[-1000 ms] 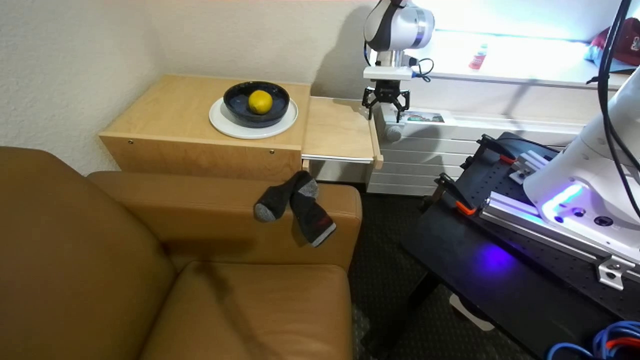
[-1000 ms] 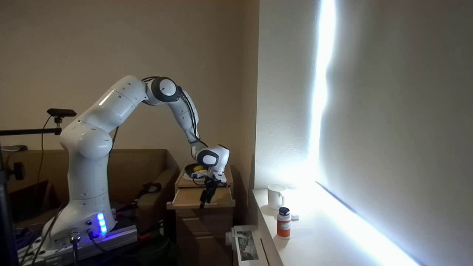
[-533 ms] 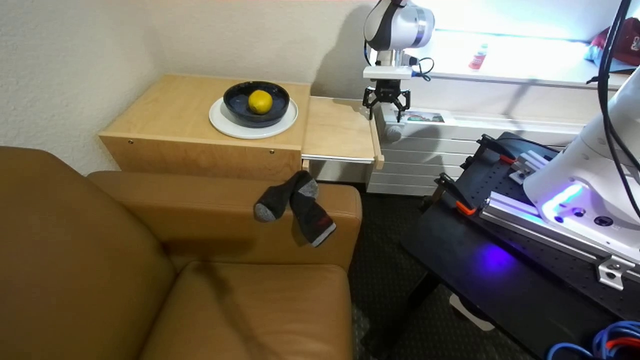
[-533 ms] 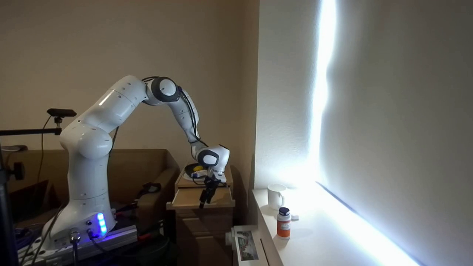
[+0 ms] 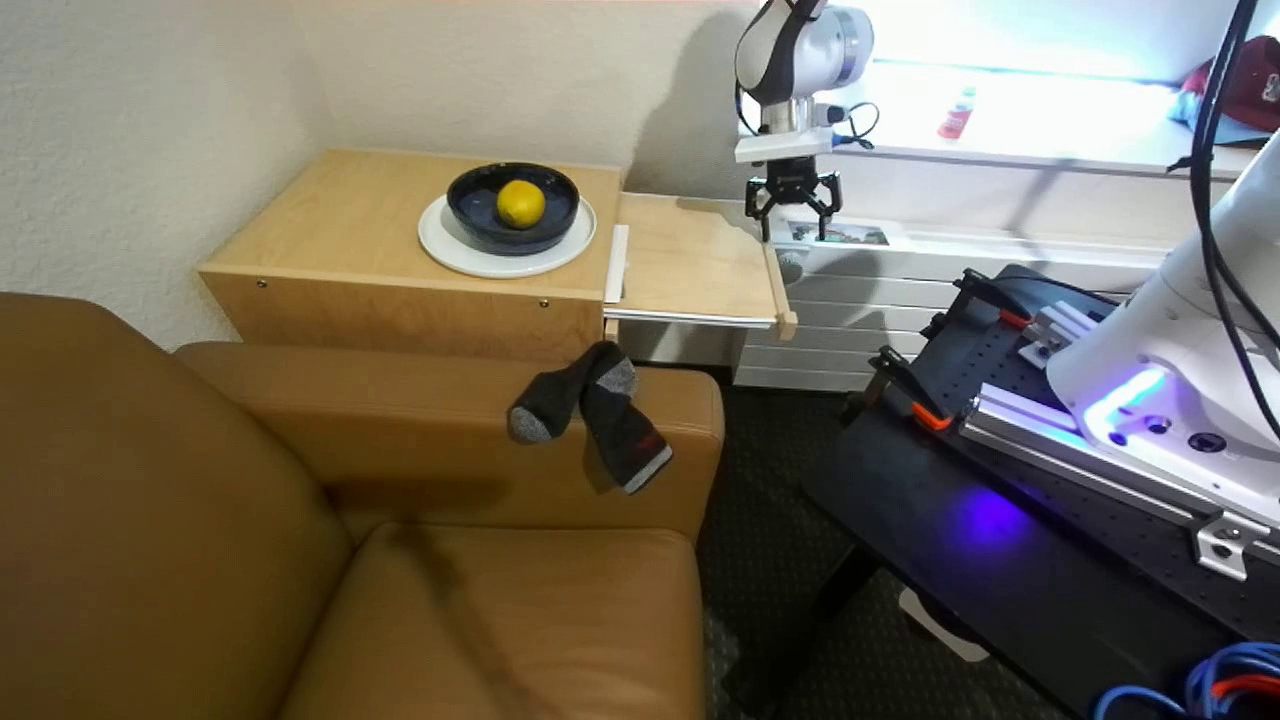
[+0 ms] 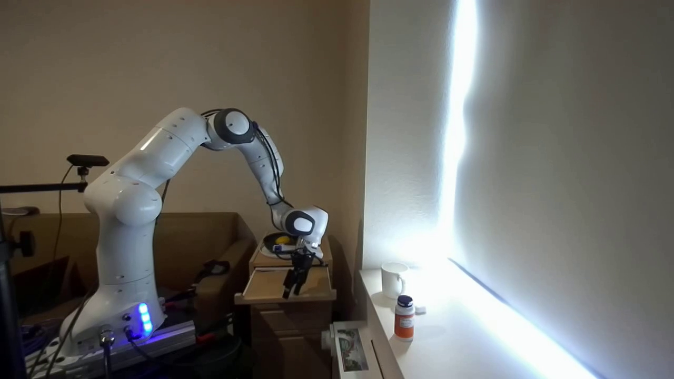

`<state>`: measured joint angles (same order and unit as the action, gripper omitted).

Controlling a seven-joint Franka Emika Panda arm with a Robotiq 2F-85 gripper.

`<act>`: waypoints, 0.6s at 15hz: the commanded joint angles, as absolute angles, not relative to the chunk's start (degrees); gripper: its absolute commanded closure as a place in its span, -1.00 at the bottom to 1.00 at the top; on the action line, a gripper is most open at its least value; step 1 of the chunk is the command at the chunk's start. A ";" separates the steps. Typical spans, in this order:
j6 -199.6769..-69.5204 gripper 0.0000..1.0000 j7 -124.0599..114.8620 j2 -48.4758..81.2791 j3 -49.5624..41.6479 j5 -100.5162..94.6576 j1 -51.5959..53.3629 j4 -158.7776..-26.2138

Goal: Open the first top drawer

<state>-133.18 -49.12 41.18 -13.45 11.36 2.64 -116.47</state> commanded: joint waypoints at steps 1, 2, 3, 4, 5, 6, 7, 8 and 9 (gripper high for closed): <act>-127.35 -1.00 -52.57 44.18 -14.83 6.43 3.24 -117.20; -125.88 -1.00 -54.78 44.33 -15.98 4.62 3.78 -116.87; -128.18 -1.00 -52.66 41.34 -14.46 6.04 1.83 -116.36; -127.08 -1.00 -53.91 41.48 -14.92 4.75 1.86 -116.36; -126.54 -1.00 -54.34 41.58 -15.20 4.15 1.86 -116.35; -126.34 -1.00 -54.40 41.61 -15.29 4.09 1.84 -116.34; -126.26 -1.00 -54.47 41.62 -15.29 4.07 1.87 -116.33; -126.21 -1.00 -54.61 41.63 -15.28 4.03 1.92 -116.33; -126.16 -1.00 -54.67 41.63 -15.28 4.02 1.94 -116.33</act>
